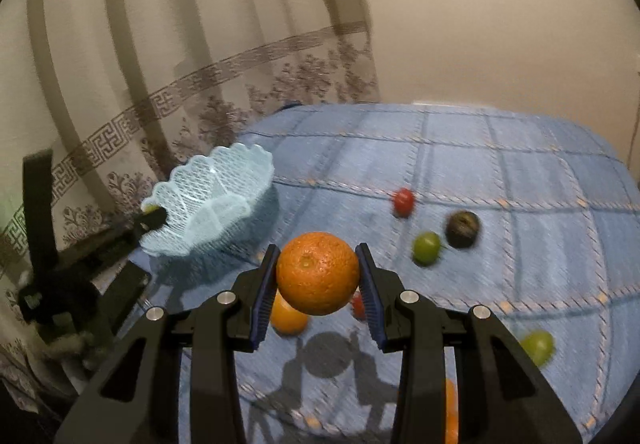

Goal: Organize fruits
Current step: 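Carry both fruits to the blue basket and open both tools to drop them, then withdraw both tools from the basket back toward the remaining fruits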

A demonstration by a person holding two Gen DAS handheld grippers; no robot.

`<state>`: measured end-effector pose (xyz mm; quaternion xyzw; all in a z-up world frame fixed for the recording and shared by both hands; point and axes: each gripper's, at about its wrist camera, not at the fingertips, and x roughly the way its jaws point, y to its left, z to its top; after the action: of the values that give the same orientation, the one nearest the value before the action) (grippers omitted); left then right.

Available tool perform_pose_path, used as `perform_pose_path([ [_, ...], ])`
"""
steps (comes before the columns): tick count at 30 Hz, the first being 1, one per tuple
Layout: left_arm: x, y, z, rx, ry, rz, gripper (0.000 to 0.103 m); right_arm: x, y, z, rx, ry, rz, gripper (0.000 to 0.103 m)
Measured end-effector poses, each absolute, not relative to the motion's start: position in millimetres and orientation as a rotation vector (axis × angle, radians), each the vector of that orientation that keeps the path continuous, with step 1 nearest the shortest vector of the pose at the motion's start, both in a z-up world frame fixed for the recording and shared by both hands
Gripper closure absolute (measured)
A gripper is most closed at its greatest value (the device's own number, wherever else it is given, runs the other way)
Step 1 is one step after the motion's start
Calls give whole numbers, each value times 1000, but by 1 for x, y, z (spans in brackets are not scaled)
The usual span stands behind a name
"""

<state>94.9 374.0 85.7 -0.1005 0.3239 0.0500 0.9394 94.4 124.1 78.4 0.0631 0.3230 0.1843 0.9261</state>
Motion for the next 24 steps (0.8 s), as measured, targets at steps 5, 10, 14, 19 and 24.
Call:
perform_pose_path([
  [5, 101, 384, 75, -230, 686, 112, 72, 121, 164, 86, 120, 656, 451, 64],
  [10, 103, 391, 74, -242, 681, 129, 72, 146, 198, 89, 115, 667, 501, 64],
  [14, 102, 398, 74, -264, 677, 134, 68, 159, 222, 87, 99, 684, 531, 64],
  [19, 99, 407, 75, -287, 671, 159, 53, 172, 233, 83, 135, 716, 540, 61],
  [24, 96, 409, 78, -283, 647, 181, 42, 170, 229, 85, 165, 693, 534, 45],
])
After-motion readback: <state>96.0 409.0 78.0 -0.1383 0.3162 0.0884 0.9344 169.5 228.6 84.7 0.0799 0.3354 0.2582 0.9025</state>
